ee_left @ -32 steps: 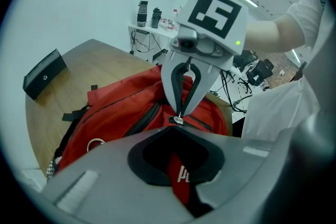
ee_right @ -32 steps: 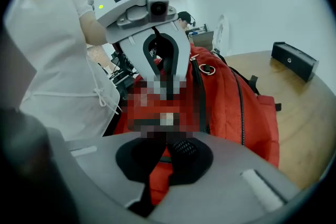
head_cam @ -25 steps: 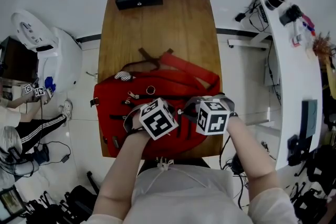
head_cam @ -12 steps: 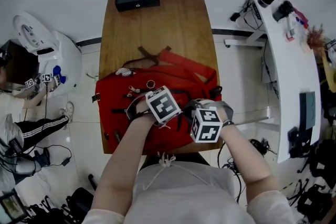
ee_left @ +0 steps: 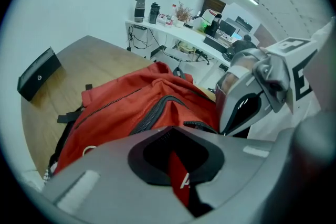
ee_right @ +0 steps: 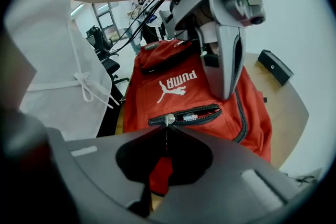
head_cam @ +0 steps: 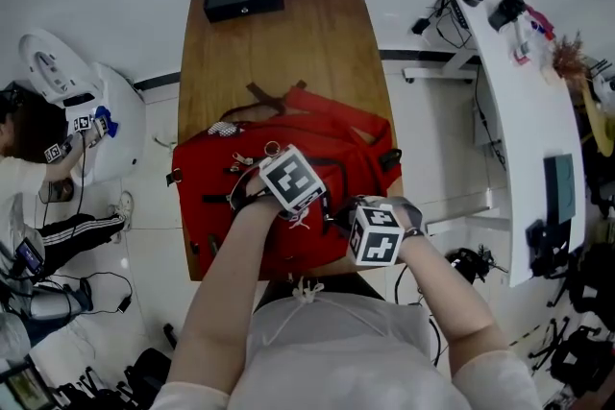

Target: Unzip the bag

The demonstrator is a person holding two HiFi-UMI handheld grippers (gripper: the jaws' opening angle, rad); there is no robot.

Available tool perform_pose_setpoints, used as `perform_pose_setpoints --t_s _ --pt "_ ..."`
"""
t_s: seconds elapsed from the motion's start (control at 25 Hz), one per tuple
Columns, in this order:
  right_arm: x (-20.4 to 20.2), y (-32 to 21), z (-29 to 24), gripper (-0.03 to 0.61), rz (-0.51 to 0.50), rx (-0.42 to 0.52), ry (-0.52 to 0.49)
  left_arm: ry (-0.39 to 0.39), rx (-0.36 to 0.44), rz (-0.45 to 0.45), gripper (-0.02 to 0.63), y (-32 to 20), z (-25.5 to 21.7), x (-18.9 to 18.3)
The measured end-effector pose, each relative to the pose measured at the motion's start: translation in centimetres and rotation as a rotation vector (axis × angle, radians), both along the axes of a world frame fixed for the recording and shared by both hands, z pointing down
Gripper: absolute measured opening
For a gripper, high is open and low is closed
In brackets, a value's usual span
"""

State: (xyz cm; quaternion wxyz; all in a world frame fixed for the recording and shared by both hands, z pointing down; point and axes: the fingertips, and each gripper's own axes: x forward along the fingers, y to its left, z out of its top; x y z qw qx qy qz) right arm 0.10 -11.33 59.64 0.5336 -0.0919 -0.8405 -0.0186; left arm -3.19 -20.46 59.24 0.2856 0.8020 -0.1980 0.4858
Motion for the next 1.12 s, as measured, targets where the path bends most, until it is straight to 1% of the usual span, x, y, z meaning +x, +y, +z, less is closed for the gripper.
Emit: perform_pose_setpoints --t_s 0.08,0.24,0.4,0.52,0.6,0.72,0.76,0.88,1.0,1.04,1.08,1.12 --pt "0.1 1.0 0.4 0.012 -0.004 -0.032 0.016 -0.010 -0.008 -0.013 0.006 0.3 -0.3 -0.3" --pt "0.6 3.1 1.5 0.012 -0.027 -0.059 0.055 -0.007 0.012 -0.009 0.006 0.4 -0.3 -0.4" --pt "0.7 4.3 2.5 0.012 -0.006 -0.116 0.060 0.003 0.042 0.009 0.006 0.4 -0.5 -0.3" --pt "0.5 4.9 3.1 0.012 0.032 -0.165 0.056 0.009 0.063 0.023 0.006 0.5 -0.6 -0.3" --pt "0.1 5.3 3.5 0.012 0.074 -0.212 0.049 0.011 0.075 0.032 0.006 0.5 -0.7 -0.3" --pt "0.0 5.9 4.2 0.014 0.159 -0.325 0.050 0.011 0.091 0.047 0.006 0.5 -0.7 -0.2" --pt "0.0 5.9 4.3 0.014 0.181 -0.347 0.052 0.010 0.096 0.052 0.006 0.6 -0.7 -0.2" --pt "0.2 5.9 4.6 0.019 0.254 -0.371 0.065 0.006 0.111 0.067 0.006 0.6 -0.8 -0.2" --pt "0.4 5.3 4.8 0.022 0.360 -0.346 0.036 0.012 0.132 0.074 0.006 0.6 -0.9 -0.3" --pt "0.5 5.2 4.9 0.030 0.388 -0.340 0.028 0.020 0.143 0.072 0.006 0.6 -1.1 -0.3" --pt "0.7 5.4 4.9 0.072 0.408 -0.341 0.024 0.033 0.157 0.067 0.006 0.6 -1.3 -0.4" --pt "0.9 5.7 4.8 0.128 0.424 -0.346 0.020 0.052 0.173 0.058 0.006 0.5 -1.6 -0.4"
